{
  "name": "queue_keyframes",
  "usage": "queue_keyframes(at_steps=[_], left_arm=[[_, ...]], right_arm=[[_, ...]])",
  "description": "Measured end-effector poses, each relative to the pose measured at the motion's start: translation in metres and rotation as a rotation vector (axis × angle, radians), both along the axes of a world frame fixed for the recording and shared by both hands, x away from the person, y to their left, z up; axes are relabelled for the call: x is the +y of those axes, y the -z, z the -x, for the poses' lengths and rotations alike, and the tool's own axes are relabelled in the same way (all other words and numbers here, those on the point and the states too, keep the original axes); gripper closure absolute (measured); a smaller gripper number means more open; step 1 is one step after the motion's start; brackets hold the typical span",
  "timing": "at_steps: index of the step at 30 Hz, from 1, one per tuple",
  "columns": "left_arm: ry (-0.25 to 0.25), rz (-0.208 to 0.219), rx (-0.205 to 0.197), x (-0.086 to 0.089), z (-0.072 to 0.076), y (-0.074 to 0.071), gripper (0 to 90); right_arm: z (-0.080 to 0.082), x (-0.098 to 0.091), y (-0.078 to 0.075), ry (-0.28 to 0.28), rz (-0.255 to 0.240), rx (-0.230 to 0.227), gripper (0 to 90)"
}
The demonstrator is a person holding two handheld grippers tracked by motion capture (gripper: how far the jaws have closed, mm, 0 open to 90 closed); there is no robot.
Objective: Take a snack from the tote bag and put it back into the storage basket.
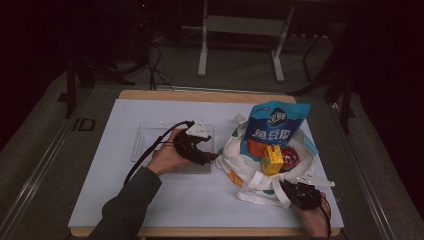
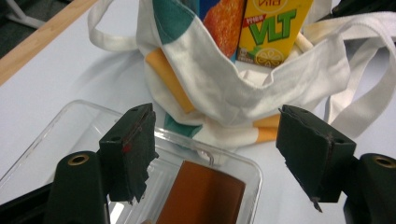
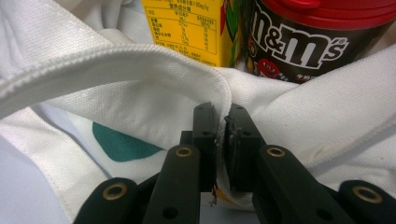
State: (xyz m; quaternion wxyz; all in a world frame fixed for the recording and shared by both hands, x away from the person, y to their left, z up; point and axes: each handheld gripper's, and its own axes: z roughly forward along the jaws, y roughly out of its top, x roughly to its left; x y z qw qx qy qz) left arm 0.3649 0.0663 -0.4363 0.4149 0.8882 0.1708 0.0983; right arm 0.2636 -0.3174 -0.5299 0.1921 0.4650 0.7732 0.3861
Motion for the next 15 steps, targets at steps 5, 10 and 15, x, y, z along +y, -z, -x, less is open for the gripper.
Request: queue_keyframes(at_steps=[5, 10, 15], left_arm=[[-0.005, 0.013, -0.003, -0.004, 0.000, -0.002, 28.7], [-0.015, 0.030, -0.017, -0.006, 0.001, -0.005, 28.7], [-0.014, 0.064, -0.028, -0.010, 0.002, -0.013, 28.7]], right_arm=[[0.000, 0.000, 0.000, 0.000, 0.001, 0.000, 83.6], [0.000, 0.000, 0.000, 0.000, 0.002, 0.000, 83.6], [0.000, 0.000, 0.000, 0.001, 0.003, 0.000, 83.6]])
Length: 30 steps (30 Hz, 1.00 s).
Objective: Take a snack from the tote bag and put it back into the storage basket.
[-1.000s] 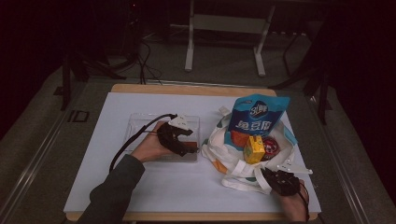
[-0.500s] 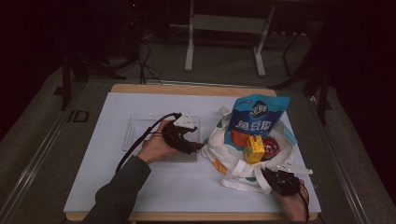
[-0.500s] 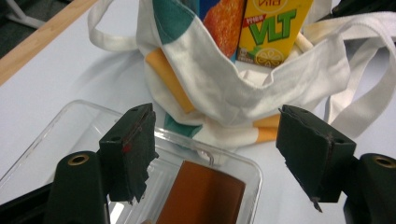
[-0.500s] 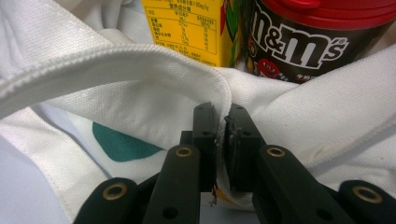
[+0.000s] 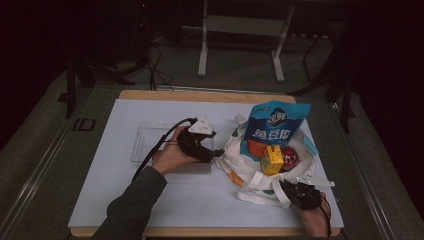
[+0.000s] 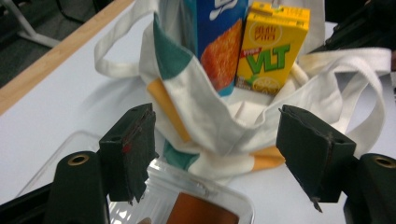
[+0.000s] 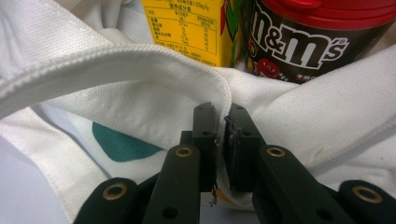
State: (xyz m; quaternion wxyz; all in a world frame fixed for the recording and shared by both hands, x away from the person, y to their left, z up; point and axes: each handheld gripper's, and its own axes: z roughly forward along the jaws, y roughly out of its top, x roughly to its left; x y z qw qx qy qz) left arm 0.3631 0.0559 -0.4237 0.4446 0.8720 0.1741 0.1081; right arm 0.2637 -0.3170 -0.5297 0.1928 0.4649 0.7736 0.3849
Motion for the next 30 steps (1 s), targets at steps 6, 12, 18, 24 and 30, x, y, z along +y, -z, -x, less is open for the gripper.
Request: queue_keyframes(at_steps=[6, 12, 18, 24, 30], left_arm=[[0.012, 0.008, -0.002, -0.011, 0.001, -0.001, 28.4], [0.029, -0.010, -0.009, -0.022, 0.003, -0.001, 28.2], [0.033, 0.000, -0.026, -0.032, 0.003, -0.006, 28.1], [0.038, 0.008, -0.037, -0.045, 0.004, -0.006, 27.6], [0.042, 0.004, -0.049, -0.055, 0.005, -0.005, 27.7]], right_arm=[[0.000, 0.000, 0.000, -0.002, -0.001, 0.000, 83.6], [0.000, 0.000, 0.000, -0.002, 0.000, 0.001, 83.6], [0.000, 0.000, 0.000, -0.002, 0.000, 0.000, 83.6], [0.000, 0.000, 0.000, -0.003, 0.000, 0.001, 83.6], [0.000, 0.000, 0.000, -0.003, 0.001, 0.000, 83.6]])
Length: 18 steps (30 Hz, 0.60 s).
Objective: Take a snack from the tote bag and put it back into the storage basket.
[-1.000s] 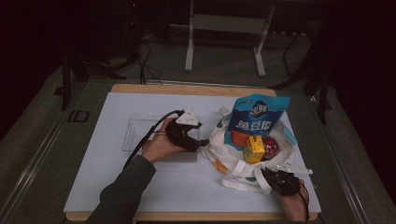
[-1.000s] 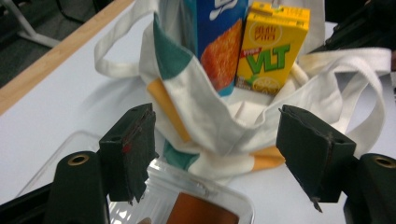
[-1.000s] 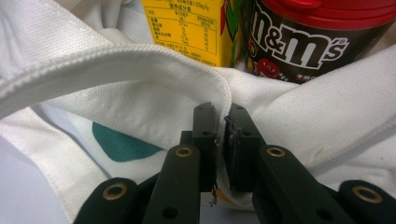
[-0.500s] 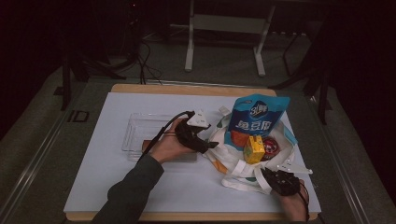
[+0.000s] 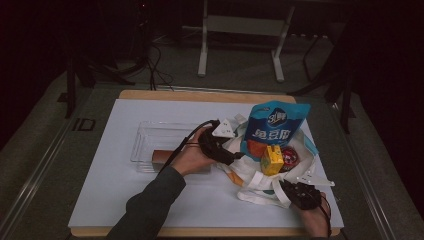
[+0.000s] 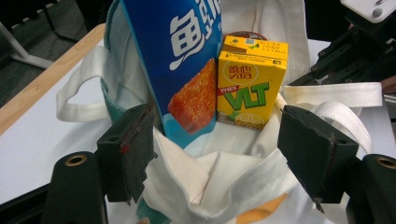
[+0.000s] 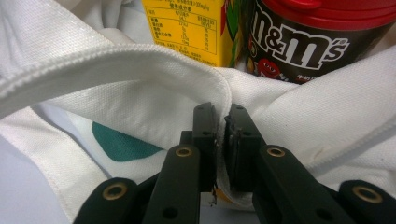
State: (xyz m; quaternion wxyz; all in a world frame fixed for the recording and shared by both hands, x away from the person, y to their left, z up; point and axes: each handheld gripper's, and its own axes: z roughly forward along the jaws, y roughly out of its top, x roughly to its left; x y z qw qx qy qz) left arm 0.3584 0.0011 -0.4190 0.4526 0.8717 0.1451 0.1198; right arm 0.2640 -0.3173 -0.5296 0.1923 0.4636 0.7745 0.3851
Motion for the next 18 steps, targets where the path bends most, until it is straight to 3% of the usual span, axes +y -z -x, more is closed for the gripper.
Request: queue_keyframes(at_steps=[18], left_arm=[[0.024, -0.004, 0.018, -0.028, -0.003, 0.004, 27.6]], right_arm=[[0.000, 0.000, 0.000, -0.003, -0.001, -0.002, 83.6]])
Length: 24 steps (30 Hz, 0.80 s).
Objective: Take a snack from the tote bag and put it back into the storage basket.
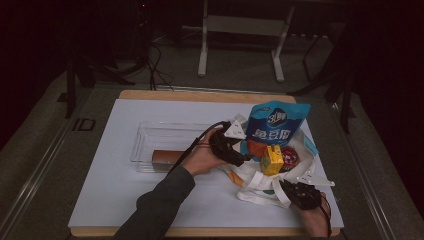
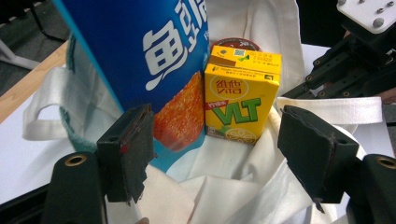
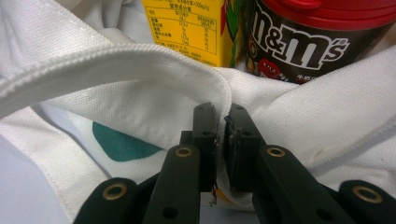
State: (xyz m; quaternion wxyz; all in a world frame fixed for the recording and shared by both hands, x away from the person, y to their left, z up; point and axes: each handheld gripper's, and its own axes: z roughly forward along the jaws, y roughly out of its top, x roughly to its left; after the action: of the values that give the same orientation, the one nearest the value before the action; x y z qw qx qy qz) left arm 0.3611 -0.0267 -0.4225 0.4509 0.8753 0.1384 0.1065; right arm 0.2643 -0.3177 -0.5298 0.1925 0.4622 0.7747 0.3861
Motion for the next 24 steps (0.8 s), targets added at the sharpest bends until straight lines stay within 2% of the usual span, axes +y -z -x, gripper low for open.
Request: queue_keyframes(at_steps=[24], left_arm=[[0.026, -0.009, 0.008, -0.027, -0.006, -0.001, 27.9]], right_arm=[[0.000, 0.000, 0.000, -0.002, -0.002, 0.000, 83.6]])
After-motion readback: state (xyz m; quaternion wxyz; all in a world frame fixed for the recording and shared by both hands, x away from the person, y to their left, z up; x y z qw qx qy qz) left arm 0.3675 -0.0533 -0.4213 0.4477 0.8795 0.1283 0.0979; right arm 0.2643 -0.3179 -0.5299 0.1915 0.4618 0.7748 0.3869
